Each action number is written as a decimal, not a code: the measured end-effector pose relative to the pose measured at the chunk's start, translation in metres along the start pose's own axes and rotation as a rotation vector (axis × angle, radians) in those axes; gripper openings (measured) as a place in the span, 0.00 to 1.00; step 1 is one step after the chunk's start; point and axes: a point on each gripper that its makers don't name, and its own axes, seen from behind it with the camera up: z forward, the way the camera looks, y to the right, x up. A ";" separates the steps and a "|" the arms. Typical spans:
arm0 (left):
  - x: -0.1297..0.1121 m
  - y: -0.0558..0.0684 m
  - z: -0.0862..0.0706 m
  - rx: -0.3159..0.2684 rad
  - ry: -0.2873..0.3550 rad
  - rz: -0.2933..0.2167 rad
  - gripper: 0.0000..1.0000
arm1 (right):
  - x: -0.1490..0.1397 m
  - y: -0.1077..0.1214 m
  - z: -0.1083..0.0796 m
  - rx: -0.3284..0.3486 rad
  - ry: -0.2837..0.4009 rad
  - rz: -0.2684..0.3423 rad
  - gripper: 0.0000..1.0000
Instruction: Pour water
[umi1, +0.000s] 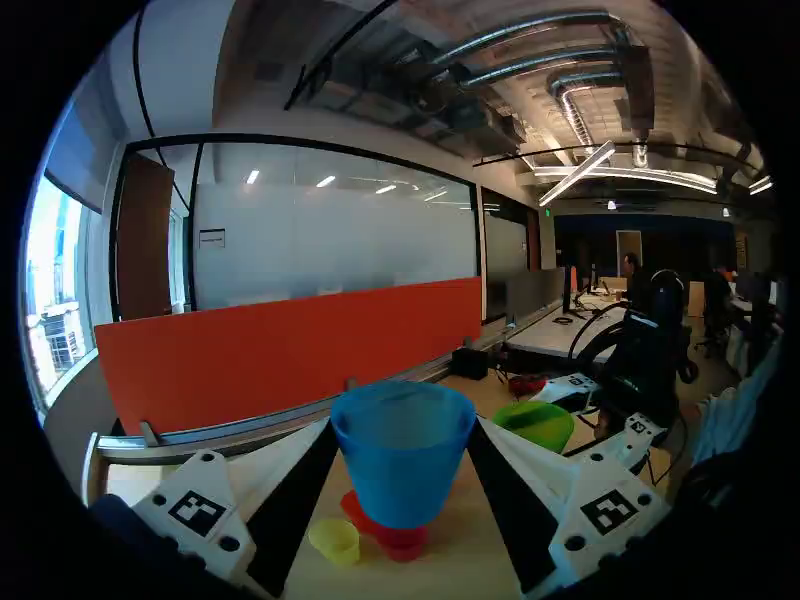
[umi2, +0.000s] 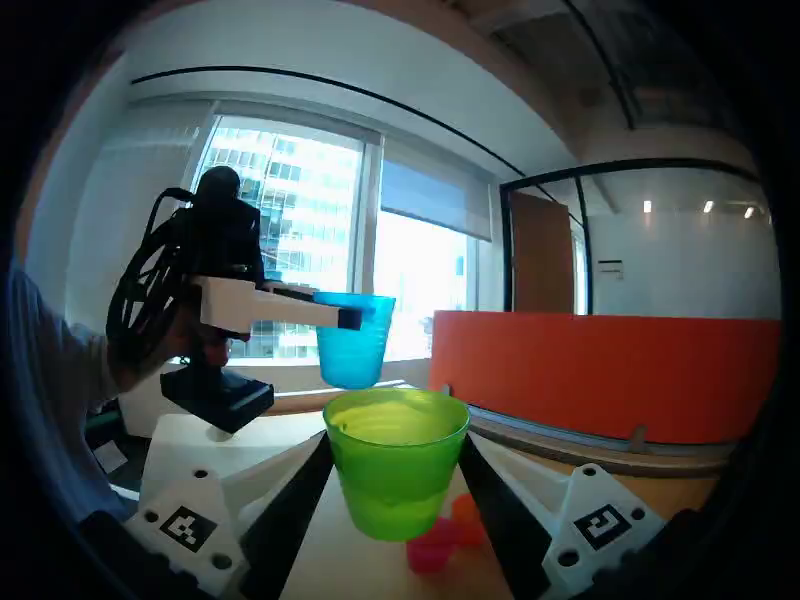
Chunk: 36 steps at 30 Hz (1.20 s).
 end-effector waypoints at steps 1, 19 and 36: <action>-0.004 -0.001 0.000 0.002 -0.004 -0.002 0.88 | 0.000 0.001 -0.001 -0.003 -0.003 0.000 0.87; -0.065 -0.014 -0.015 0.050 -0.050 -0.008 0.88 | -0.010 0.035 -0.030 -0.074 -0.053 -0.008 0.88; -0.110 -0.010 -0.023 0.048 -0.104 0.002 0.87 | -0.021 0.041 -0.039 -0.079 -0.095 0.001 0.88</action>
